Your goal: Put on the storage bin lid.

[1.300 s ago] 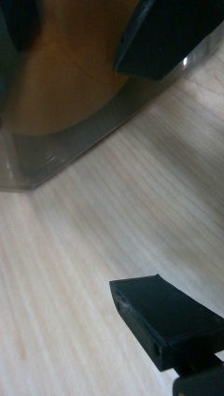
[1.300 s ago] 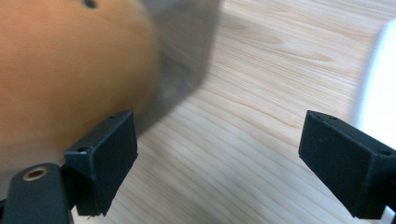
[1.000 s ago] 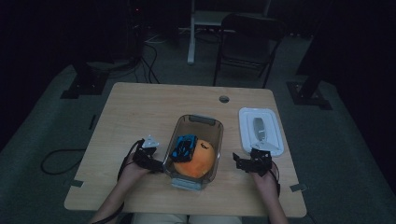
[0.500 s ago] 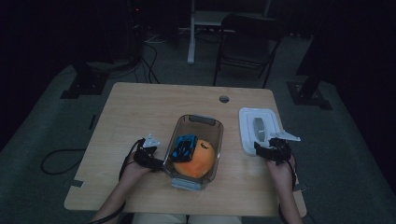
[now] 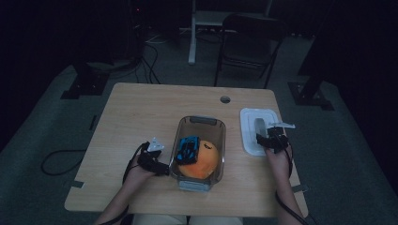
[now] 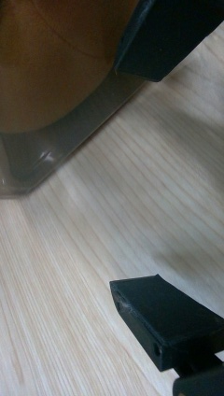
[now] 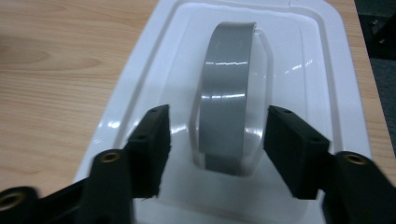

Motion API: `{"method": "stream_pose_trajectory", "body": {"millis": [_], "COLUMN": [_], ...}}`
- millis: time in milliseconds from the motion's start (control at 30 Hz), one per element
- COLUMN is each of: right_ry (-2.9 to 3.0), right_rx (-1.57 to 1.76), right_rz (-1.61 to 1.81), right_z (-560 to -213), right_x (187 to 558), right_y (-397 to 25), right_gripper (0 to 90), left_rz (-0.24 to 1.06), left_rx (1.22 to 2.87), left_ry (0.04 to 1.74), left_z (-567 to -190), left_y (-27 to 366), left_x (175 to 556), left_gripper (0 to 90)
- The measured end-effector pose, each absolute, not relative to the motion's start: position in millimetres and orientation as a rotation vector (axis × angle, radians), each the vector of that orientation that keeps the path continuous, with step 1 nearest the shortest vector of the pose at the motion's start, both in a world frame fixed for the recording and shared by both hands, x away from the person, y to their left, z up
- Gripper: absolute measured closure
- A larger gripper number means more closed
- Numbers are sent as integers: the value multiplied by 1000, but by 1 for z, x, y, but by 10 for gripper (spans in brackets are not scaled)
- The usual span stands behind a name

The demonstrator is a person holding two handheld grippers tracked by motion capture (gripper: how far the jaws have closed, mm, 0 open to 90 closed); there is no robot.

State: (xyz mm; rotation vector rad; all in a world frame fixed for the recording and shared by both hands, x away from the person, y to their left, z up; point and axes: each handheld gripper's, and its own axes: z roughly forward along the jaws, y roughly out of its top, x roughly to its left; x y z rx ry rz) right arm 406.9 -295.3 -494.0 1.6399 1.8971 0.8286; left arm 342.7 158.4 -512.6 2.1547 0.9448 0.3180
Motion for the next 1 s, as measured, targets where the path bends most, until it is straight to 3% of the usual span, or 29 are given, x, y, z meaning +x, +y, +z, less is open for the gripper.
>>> {"method": "stream_pose_trajectory", "body": {"millis": [167, 300, 600, 1000], "right_ry": [1912, 1932, 1909, 1841], "right_rx": [1669, 1661, 1608, 1435], "right_rz": [790, 777, 838, 1054], "right_z": [-500, -500, -476, -394], "right_x": [417, 419, 388, 321], "right_y": [-295, -295, -295, -282], "right_gripper": [529, 663, 674, 676], "left_rz": [308, 306, 284, 319], "left_rx": [2166, 2170, 2198, 2216], "left_ry": [920, 901, 851, 803], "left_z": [-513, -513, -512, -509], "left_y": [149, 142, 126, 101], "left_x": [341, 339, 338, 336], "left_gripper": [9, 9, 9, 9]}}
